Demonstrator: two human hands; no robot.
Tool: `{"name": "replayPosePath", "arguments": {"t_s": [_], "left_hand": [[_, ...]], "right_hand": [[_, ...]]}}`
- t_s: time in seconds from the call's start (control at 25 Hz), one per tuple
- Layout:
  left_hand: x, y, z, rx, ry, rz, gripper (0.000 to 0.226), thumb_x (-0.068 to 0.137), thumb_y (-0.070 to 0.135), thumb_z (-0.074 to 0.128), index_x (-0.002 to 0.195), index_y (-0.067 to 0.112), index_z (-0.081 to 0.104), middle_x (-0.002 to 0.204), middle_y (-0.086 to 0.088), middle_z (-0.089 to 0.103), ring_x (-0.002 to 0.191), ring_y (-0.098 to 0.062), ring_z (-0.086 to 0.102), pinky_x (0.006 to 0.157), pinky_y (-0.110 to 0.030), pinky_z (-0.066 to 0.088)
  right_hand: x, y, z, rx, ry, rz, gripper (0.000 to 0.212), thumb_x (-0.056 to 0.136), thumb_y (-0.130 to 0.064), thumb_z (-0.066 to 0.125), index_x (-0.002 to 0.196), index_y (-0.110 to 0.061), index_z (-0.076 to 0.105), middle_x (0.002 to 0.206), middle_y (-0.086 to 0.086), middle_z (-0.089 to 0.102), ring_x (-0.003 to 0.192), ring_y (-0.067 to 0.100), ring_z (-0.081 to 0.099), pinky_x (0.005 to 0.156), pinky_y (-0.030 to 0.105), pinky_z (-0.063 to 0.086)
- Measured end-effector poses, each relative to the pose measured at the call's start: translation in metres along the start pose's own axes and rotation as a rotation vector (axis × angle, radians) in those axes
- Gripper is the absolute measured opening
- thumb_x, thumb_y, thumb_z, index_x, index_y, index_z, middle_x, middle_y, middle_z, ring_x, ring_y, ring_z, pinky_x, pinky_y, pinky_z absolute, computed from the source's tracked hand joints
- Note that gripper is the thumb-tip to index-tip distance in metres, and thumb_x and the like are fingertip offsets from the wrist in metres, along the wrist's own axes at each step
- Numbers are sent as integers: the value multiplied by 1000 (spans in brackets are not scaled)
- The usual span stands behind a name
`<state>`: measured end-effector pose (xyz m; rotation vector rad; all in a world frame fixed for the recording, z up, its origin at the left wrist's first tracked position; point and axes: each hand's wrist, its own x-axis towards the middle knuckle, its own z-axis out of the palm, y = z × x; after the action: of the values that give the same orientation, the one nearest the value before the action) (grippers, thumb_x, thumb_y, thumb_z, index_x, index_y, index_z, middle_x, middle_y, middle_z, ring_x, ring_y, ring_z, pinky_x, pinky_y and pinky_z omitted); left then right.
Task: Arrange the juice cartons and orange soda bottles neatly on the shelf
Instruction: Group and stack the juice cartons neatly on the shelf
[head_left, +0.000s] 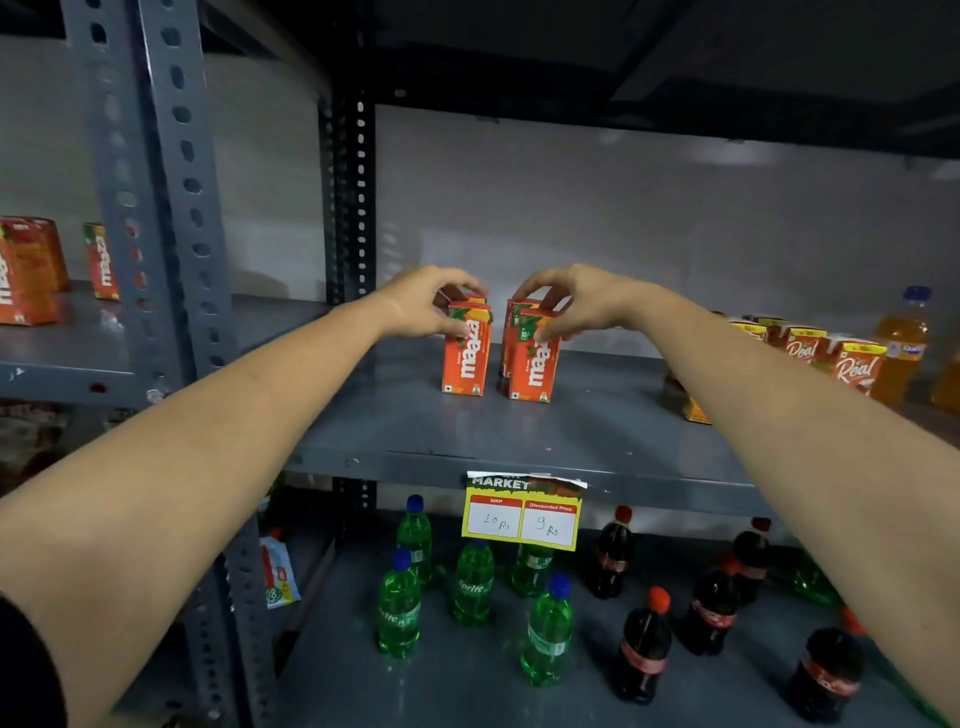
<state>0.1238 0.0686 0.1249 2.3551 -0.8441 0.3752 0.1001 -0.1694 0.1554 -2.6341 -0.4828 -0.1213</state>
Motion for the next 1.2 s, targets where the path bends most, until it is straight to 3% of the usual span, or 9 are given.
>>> {"name": "replayPosePath", "arguments": {"t_s": [0.16, 0.24, 0.36, 0.52, 0.8, 1.08, 1.2], "left_hand": [[-12, -17, 29, -405, 141, -201, 63, 68, 16, 83, 124, 15, 53, 116, -6, 61, 105, -20, 61, 88, -34, 51], [-14, -22, 45, -545, 157, -256, 61, 69, 13, 82, 123, 13, 54, 116, -5, 62, 108, -21, 61, 86, -37, 53], [-15, -25, 56, -640, 207, -285, 65, 69, 11, 82, 126, 16, 52, 122, -1, 57, 112, -17, 55, 80, -36, 54], [-16, -31, 56, -647, 215, -280, 61, 68, 11, 83, 120, 20, 54, 126, -5, 58, 117, -19, 55, 86, -45, 55], [-15, -32, 53, -681, 178, -262, 57, 70, 8, 80, 119, 15, 54, 127, -10, 59, 110, -25, 62, 83, -50, 56], [-16, -32, 55, -708, 163, -262, 58, 68, 11, 80, 118, 22, 54, 122, -7, 62, 111, -20, 61, 80, -39, 57], [-21, -27, 56, -485, 251, -240, 69, 66, 20, 84, 125, 18, 50, 126, -4, 59, 118, -19, 55, 90, -38, 51]], "right_hand": [[-10, 27, 34, 537, 195, 92, 53, 70, -10, 80, 114, -16, 52, 105, 7, 65, 97, 24, 65, 86, 45, 56], [-12, 36, 55, 748, 212, 116, 59, 70, -3, 79, 121, -8, 51, 118, 17, 64, 107, 30, 64, 92, 48, 52], [-10, 44, 75, 885, 215, 121, 58, 71, -2, 78, 123, -11, 53, 122, 17, 63, 106, 26, 64, 91, 43, 53], [-8, 49, 77, 897, 213, 106, 50, 70, -6, 79, 113, -20, 57, 114, 9, 67, 101, 21, 66, 89, 42, 54], [-4, 45, 79, 867, 216, 72, 57, 71, -8, 78, 123, -15, 54, 117, 8, 65, 106, 23, 64, 89, 42, 55], [-4, 47, 79, 851, 203, 79, 58, 73, -13, 77, 125, -17, 52, 112, 3, 66, 101, 16, 65, 73, 29, 56], [-9, 48, 78, 750, 206, 75, 55, 72, -21, 79, 120, -17, 53, 108, -1, 65, 97, 11, 65, 68, 21, 56]]}}
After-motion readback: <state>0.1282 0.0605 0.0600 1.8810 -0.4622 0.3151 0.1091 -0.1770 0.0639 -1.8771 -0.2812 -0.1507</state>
